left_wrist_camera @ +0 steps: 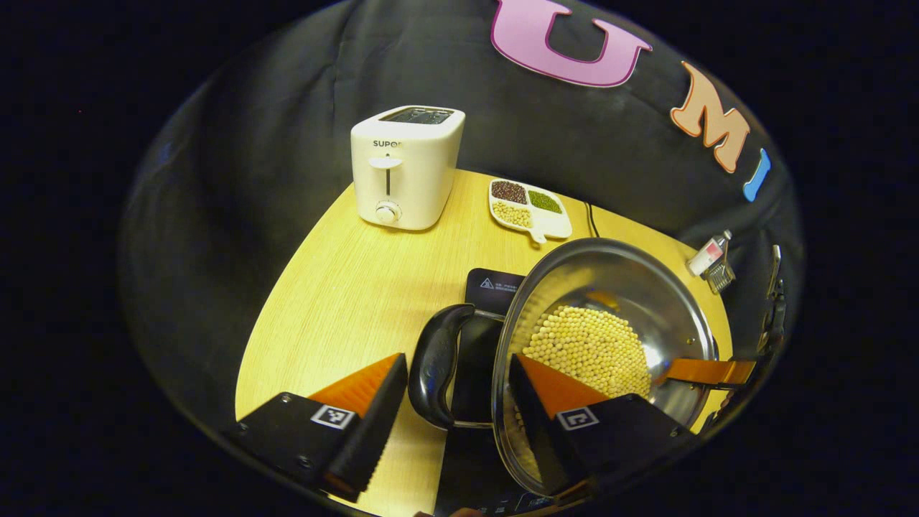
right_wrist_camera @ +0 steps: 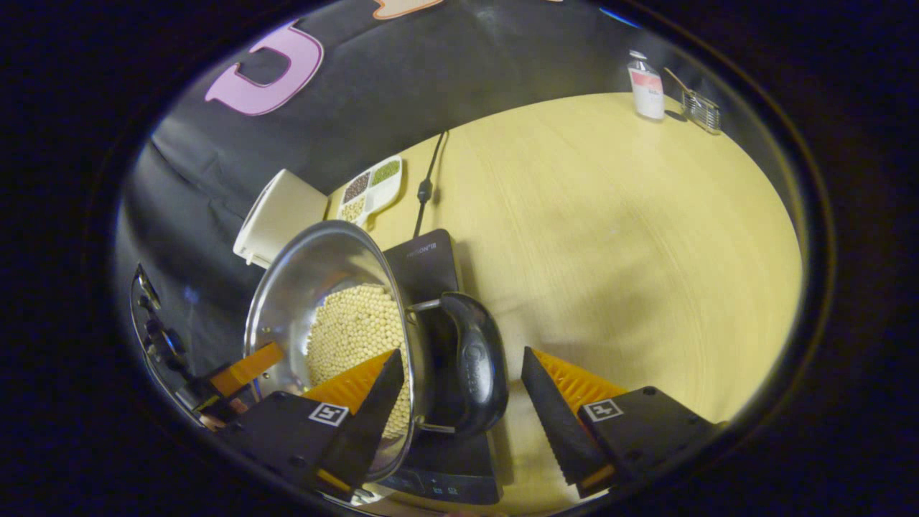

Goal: First push the handle of the pot to place it horizontally, then grasp the pot with both hands and set it on the induction cooktop.

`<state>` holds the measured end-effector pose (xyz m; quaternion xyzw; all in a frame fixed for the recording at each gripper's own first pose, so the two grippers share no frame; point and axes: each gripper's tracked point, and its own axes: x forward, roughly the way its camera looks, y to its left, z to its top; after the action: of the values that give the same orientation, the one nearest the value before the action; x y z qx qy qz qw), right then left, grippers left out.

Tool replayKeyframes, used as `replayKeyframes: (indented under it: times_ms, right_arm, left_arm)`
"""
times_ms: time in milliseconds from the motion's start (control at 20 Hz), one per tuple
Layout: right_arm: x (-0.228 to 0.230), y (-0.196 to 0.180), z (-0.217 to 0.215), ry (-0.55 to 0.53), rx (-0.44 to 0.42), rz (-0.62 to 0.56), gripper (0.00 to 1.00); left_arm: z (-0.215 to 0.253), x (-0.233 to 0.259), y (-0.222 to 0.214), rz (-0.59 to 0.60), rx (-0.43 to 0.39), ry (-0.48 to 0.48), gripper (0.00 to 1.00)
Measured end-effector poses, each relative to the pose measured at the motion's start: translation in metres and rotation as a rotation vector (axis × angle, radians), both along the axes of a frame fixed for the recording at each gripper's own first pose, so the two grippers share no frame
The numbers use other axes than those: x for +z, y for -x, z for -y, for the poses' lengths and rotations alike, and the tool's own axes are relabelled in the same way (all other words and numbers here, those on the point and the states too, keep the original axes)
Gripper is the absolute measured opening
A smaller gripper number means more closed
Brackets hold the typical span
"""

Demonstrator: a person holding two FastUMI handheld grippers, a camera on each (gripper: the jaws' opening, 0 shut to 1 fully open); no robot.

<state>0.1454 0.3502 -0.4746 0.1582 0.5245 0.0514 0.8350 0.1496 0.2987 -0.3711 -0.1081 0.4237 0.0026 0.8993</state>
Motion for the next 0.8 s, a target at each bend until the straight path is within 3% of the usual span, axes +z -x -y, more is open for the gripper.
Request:
replayKeyframes:
  times_ms: [50, 100, 150, 200, 250, 400, 500, 550, 650, 700, 750, 800]
  right_arm:
    - [0.006, 0.001, 0.006, 0.004, 0.000, 0.011, 0.94]
    - [0.012, 0.003, 0.013, 0.009, -0.001, 0.024, 1.00]
    - [0.020, 0.002, 0.020, 0.012, -0.009, 0.043, 0.94]
    - [0.031, 0.002, 0.024, -0.001, -0.018, 0.061, 0.94]
    - [0.040, 0.003, 0.029, -0.012, -0.030, 0.075, 1.00]
    - [0.068, 0.001, 0.050, -0.037, -0.055, 0.130, 0.94]
    - [0.087, 0.002, 0.069, -0.050, -0.062, 0.170, 0.93]
    - [0.097, 0.002, 0.080, -0.051, -0.056, 0.193, 1.00]
    - [0.119, 0.005, 0.114, -0.028, -0.031, 0.253, 1.00]
    - [0.129, 0.008, 0.131, -0.007, -0.010, 0.284, 0.92]
    - [0.140, 0.009, 0.150, 0.014, 0.013, 0.316, 1.00]
    - [0.153, 0.012, 0.167, 0.031, 0.037, 0.349, 1.00]
  left_arm:
    - [-0.005, 0.007, 0.000, 0.025, 0.028, -0.014, 0.93]
    - [-0.015, 0.014, 0.000, 0.047, 0.068, -0.048, 0.93]
    - [-0.022, 0.022, 0.002, 0.070, 0.092, -0.078, 0.98]
    - [-0.023, 0.031, 0.003, 0.092, 0.111, -0.095, 0.98]
    - [-0.026, 0.040, 0.003, 0.116, 0.130, -0.116, 0.98]
    - [-0.025, 0.072, 0.012, 0.183, 0.157, -0.173, 0.98]
    - [-0.016, 0.095, 0.024, 0.217, 0.178, -0.197, 0.97]
    - [-0.010, 0.109, 0.032, 0.234, 0.189, -0.207, 0.97]
    - [0.009, 0.134, 0.045, 0.278, 0.216, -0.239, 0.97]
    - [0.018, 0.149, 0.052, 0.304, 0.235, -0.258, 0.97]
    - [0.031, 0.165, 0.058, 0.334, 0.255, -0.275, 1.00]
    - [0.046, 0.180, 0.063, 0.367, 0.276, -0.287, 0.97]
